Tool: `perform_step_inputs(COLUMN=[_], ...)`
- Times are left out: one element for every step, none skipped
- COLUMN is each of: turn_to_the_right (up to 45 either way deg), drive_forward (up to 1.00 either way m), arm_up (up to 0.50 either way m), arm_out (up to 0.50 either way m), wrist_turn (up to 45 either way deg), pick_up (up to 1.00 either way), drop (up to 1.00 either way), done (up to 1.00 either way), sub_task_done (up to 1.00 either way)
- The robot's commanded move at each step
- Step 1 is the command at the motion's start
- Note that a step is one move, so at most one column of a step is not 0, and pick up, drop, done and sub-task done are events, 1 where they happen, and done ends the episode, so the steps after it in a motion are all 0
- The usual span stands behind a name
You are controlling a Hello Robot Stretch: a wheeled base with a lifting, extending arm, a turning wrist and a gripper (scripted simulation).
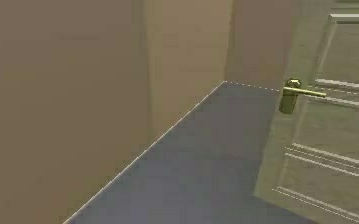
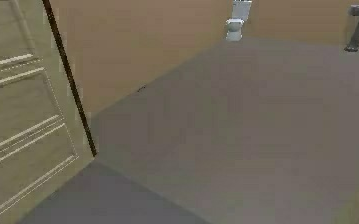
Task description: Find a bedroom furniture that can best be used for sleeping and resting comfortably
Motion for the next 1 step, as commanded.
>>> perform_step_inputs(turn_to_the_right=[30.0], drive_forward=[0.00], arm_up=[0.00], arm_out=[0.00], wrist_turn=[0.0], pick_up=[0.00], drop=[0.00], done=[0.00], sub_task_done=[0.00])
